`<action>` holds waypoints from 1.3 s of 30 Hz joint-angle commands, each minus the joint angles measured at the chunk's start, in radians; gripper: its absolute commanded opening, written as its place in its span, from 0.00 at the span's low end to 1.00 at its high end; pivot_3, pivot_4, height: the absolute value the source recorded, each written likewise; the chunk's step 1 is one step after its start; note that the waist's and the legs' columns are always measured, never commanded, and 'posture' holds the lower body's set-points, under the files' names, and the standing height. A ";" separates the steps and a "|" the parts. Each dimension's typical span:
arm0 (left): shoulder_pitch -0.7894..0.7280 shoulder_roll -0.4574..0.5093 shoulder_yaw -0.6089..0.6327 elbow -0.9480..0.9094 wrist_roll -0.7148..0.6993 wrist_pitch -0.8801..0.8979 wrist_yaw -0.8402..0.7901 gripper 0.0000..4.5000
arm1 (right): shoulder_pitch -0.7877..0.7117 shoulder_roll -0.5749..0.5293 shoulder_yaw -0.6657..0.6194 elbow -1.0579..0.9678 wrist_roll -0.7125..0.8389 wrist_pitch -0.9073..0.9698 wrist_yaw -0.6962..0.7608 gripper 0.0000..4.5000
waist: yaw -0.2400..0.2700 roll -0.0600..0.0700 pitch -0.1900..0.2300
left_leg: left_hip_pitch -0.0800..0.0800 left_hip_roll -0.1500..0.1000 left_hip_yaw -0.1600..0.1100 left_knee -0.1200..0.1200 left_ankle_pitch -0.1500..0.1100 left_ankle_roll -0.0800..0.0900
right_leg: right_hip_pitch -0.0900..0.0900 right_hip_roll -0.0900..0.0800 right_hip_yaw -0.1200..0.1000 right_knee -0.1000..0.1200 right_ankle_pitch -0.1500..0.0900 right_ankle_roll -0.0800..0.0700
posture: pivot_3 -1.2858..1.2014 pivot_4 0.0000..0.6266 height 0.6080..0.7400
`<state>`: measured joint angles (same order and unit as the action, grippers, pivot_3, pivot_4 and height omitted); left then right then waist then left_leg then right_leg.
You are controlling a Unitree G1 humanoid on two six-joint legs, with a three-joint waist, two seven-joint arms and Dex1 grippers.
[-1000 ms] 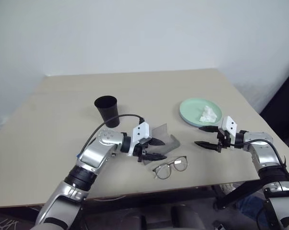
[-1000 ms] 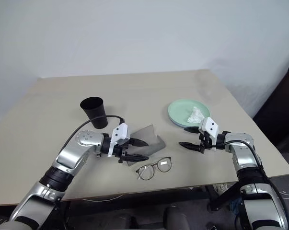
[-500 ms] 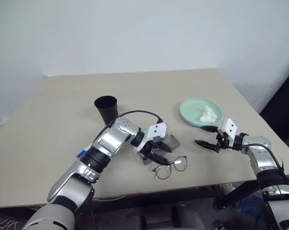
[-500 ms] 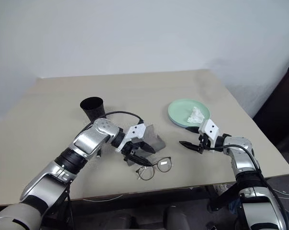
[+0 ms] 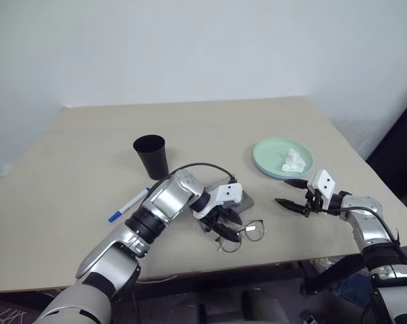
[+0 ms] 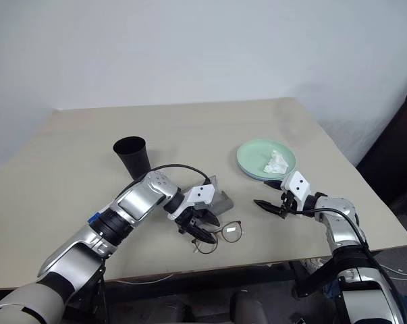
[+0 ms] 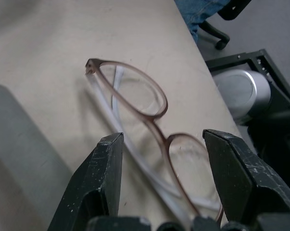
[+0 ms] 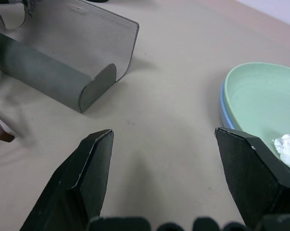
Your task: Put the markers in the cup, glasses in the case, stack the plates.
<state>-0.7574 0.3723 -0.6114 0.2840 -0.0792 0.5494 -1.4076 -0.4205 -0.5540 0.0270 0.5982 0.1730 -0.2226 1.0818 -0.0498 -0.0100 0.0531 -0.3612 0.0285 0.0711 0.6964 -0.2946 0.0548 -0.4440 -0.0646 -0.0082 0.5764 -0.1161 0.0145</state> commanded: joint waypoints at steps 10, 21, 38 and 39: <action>-0.027 -0.025 0.011 -0.001 0.021 0.053 0.030 0.34 | -0.013 0.003 -0.016 -0.008 -0.009 -0.034 -0.021 0.81 | 0.000 0.000 0.000 | 0.000 0.000 0.000 0.000 0.000 0.000 | 0.000 0.000 0.001 0.000 0.000 0.000 | 0.52 0.00 1.00; -0.023 -0.031 0.019 -0.016 0.019 0.056 0.039 0.06 | -0.025 0.002 -0.013 0.011 -0.018 -0.042 -0.018 0.81 | 0.000 0.000 0.000 | 0.000 0.000 0.000 0.000 0.000 0.000 | 0.000 0.000 0.002 0.000 0.000 0.000 | 0.52 0.00 1.00; -0.086 -0.065 0.104 0.001 -0.023 0.060 0.060 0.01 | -0.036 0.006 -0.011 0.037 -0.028 -0.056 -0.021 0.81 | -0.001 -0.001 0.000 | 0.001 -0.001 0.000 0.001 0.002 0.003 | 0.000 0.013 0.024 0.000 0.000 0.000 | 0.52 0.00 1.00; -0.100 -0.071 0.121 0.009 -0.032 0.065 0.067 0.01 | -0.036 0.005 -0.011 0.038 -0.029 -0.056 -0.021 0.81 | -0.001 -0.001 0.000 | 0.001 -0.001 0.000 0.001 0.002 0.003 | 0.000 0.013 0.025 0.000 0.000 0.000 | 0.52 0.00 1.00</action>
<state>-0.8133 0.3082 -0.5376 0.2907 -0.0859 0.6100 -1.3491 -0.4244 -0.5454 0.0286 0.6428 0.1404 -0.2581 1.0687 -0.0506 -0.0106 0.0532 -0.3605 0.0274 0.0710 0.6973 -0.2929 0.0578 -0.4439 -0.0514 0.0170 0.5764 -0.1162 0.0147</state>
